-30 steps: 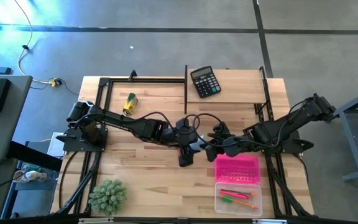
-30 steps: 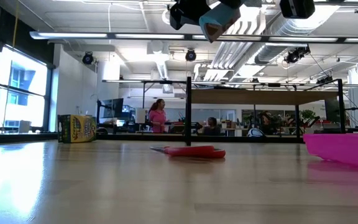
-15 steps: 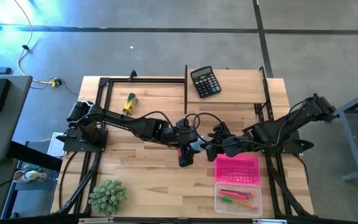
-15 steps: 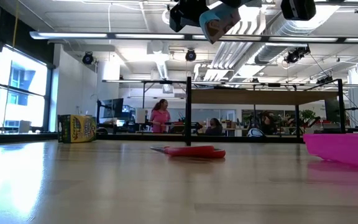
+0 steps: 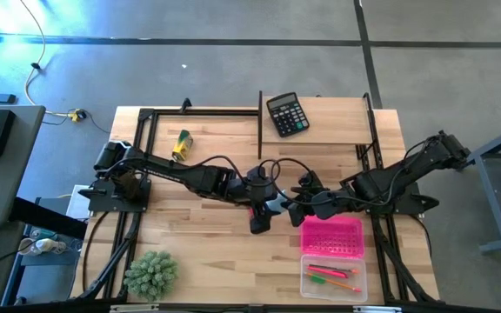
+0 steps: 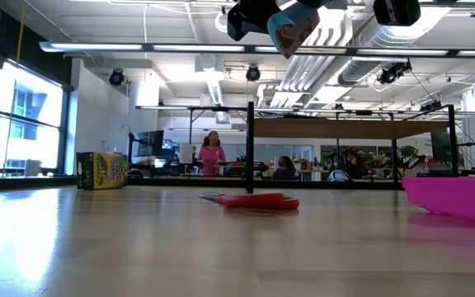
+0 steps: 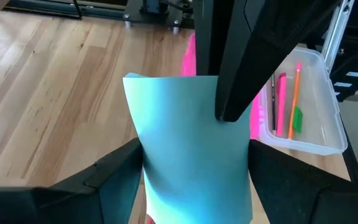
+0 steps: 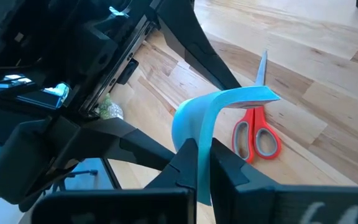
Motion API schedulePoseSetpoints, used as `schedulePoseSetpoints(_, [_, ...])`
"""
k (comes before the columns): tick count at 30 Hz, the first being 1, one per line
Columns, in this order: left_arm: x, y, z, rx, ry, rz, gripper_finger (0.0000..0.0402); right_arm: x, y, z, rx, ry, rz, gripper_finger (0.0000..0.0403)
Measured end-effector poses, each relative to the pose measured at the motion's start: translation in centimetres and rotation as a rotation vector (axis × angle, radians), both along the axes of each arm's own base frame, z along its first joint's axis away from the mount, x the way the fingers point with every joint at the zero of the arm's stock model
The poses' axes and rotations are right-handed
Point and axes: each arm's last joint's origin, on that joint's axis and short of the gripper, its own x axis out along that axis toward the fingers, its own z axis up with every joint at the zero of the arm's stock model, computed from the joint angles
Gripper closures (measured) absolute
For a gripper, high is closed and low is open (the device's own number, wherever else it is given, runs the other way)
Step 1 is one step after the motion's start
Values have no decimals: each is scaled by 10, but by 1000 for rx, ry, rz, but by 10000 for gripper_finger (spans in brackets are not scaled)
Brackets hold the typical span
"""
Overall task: Pack school essentials
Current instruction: Put the blue sticky notes into the supply box
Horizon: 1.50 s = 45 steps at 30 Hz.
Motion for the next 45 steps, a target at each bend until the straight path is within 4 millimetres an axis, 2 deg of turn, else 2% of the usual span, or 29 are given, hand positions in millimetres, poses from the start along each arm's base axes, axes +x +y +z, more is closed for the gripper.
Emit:
schedulePoseSetpoints(8, [1, 4, 0, -45, -7, 9, 135, 0, 0, 0, -15, 5, 14, 400])
schedulePoseSetpoints(12, [1, 9, 1, -92, -31, 167, 135, -2, -1, -1, -21, 16, 14, 400])
schedulePoseSetpoints(15, [0, 13, 0, -145, -31, 212, 135, -4, -2, 0, -31, 26, 7, 400])
schedulePoseSetpoints(34, [0, 9, 0, -184, 6, 50, 135, -17, -8, -4, -31, 123, -43, 400])
schedulePoseSetpoints(45, [-1, 10, -1, -193, 25, 28, 135, -36, -12, 8, -41, 118, -18, 400])
